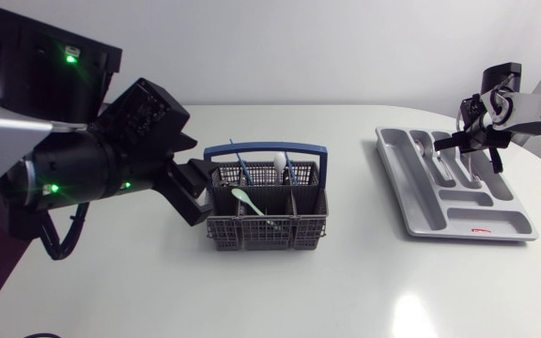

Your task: Unload the cutlery basket into the drawer organizer.

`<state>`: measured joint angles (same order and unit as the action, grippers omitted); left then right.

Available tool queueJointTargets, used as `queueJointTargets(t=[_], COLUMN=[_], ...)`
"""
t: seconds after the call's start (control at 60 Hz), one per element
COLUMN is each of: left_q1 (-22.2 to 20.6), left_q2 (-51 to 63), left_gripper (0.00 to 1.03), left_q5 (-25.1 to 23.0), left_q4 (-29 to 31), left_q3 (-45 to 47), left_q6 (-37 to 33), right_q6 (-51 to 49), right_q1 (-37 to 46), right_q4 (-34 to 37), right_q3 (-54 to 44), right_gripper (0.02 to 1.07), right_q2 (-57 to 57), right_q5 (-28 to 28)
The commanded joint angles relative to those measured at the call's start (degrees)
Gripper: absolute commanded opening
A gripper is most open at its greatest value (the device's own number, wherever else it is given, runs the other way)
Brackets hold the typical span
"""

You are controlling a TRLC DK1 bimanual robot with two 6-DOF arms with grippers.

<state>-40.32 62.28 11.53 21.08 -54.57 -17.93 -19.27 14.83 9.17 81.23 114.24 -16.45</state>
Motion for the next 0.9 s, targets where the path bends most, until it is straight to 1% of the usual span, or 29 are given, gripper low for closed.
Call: queueJointTargets(t=[0.0, 0.1, 0.267, 0.483, 0.533, 0.55, 0.6, 0.65, 0.7, 0.75, 0.783, 0.883], left_q1=[-0.47, -0.64, -0.73, -0.82, -0.91, -0.99, -1.08, -1.17, -1.17, -1.17, -1.17, -1.08], left_q2=[0.91, 1.18, 0.65, 0.21, 0.12, 0.12, 0.03, -0.14, -0.32, -0.58, -0.85, -1.20], left_gripper=[0.60, 0.60, 0.60, 0.60, 0.60, 0.60, 0.60, 0.60, 0.60, 0.60, 0.60, 0.61], left_q5=[0.69, 0.78, 1.04, 1.04, 1.04, 1.04, 1.04, 1.04, 1.04, 1.04, 1.04, 1.04], left_q4=[-0.51, -0.51, -0.43, -0.60, -0.60, -0.60, -0.60, -0.60, -0.60, -0.87, -1.13, -1.57], left_q3=[1.04, 0.86, 1.39, 2.53, 2.53, 2.62, 2.71, 2.97, 3.24, 3.77, 4.12, 4.82], left_q6=[0.71, 0.79, 0.71, 0.62, 0.62, 0.62, 0.62, 0.62, 0.62, 0.62, 0.62, 0.62], right_q6=[2.04, 3.80, 5.38, 6.08, 6.35, 6.35, 6.35, 6.35, 6.61, 6.70, 6.70, 5.47], right_q1=[0.38, 0.38, 0.81, 0.81, 0.73, 0.64, 0.55, 0.46, 0.55, 0.55, 0.46, -0.42], right_q4=[1.20, 4.98, 8.94, 12.63, 13.07, 13.16, 13.77, 14.12, 14.03, 13.68, 12.72, 9.11], right_q3=[3.76, 9.03, 15.89, 21.16, 21.51, 21.51, 21.25, 20.28, 18.79, 16.85, 14.48, 6.31], right_gripper=[0.07, 0.07, 0.08, 0.11, 0.20, 0.27, 0.41, 0.51, 0.64, 0.75, 0.79, 0.79], right_q2=[3.71, 7.76, 14.26, 18.83, 19.01, 19.01, 18.66, 17.69, 15.84, 13.65, 11.18, 3.45], right_q5=[-0.69, -0.69, -0.69, -1.13, -1.13, -1.22, -1.13, -1.13, -0.78, -0.60, -0.34, 0.80])
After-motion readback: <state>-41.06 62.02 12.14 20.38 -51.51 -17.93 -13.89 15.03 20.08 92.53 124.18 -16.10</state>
